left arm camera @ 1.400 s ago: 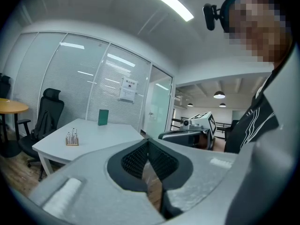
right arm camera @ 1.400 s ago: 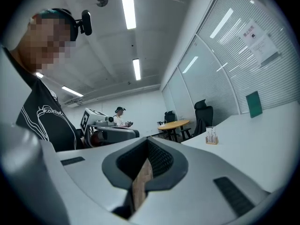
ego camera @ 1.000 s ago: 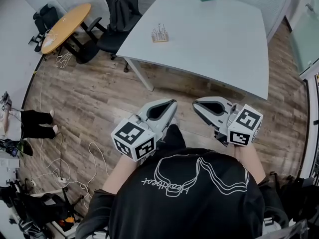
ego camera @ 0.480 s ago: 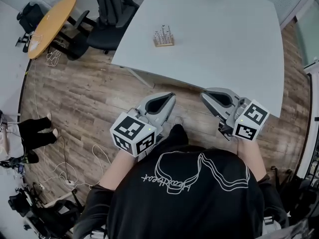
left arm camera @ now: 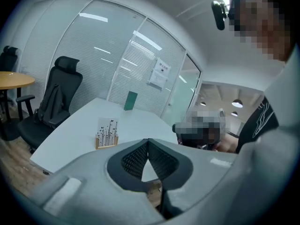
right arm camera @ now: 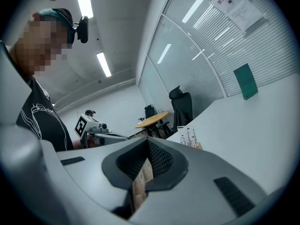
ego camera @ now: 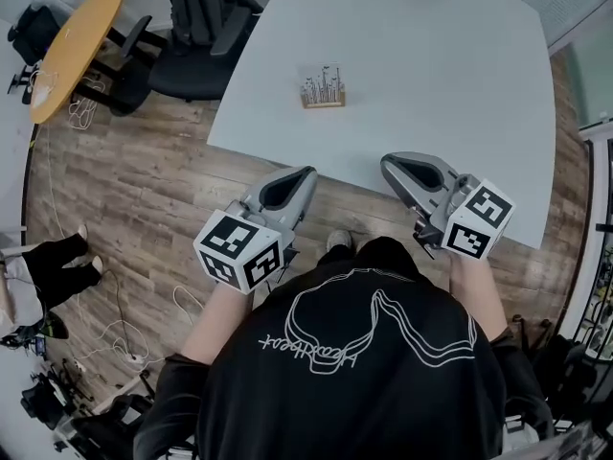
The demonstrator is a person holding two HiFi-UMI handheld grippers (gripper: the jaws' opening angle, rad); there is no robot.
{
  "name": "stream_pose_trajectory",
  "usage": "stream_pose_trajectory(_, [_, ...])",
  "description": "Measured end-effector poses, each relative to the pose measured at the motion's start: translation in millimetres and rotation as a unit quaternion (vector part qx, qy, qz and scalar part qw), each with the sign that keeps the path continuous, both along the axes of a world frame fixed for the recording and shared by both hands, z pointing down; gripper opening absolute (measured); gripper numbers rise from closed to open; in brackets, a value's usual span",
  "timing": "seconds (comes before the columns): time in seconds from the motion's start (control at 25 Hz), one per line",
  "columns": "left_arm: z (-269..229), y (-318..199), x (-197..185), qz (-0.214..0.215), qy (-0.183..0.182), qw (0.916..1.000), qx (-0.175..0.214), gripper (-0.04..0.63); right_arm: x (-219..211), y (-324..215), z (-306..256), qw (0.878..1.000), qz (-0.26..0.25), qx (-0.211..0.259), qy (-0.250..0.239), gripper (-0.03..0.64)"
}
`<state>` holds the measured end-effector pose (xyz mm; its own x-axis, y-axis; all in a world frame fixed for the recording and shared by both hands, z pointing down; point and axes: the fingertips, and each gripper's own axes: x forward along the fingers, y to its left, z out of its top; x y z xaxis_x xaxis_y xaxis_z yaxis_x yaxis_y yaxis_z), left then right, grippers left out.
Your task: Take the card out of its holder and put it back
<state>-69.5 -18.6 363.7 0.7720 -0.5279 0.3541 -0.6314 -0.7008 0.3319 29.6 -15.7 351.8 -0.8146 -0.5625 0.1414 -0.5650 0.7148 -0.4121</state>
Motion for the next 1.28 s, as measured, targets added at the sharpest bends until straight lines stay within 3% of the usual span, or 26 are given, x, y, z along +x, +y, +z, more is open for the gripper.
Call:
stream_pose_trajectory(0.36, [2.9,-63.4,-1.3,-0.044,-0.01,0.999,0.002,0.014,4.8,-65.3,5.4,1.0,-0.021,-0.011,0.008,0.006])
stream_pose_trajectory(0.64, [31.5,-115.5,-15.2,-0.075,-0.032,0.9964,-0.021,0.015,9.2,-125.3,12.8,0.999,-0.03,-0.024,0.017,0.006])
stream_pose_trajectory(0.84, [75.4,-150.7,-21.2,-0.073,-0.054,0.9947,-0.048,0.019,11.7,-156.6,30.3,0.998,-0.035,-0.039,0.02,0.006])
stream_pose_trajectory(0.96, [104.1,-165.7,-23.5,-0.057,-0.072,0.9941,-0.059,0.111,13.8,-166.5,39.8,0.998,-0.034,-0.044,0.023,0.006])
stream_pose_trajectory(1.28, [152.8,-198.4,-19.0,-0.025,-0.108,0.9917,-0.065,0.138,13.9,-186.5,60.6,0.997,-0.035,-0.062,0.026,0.006])
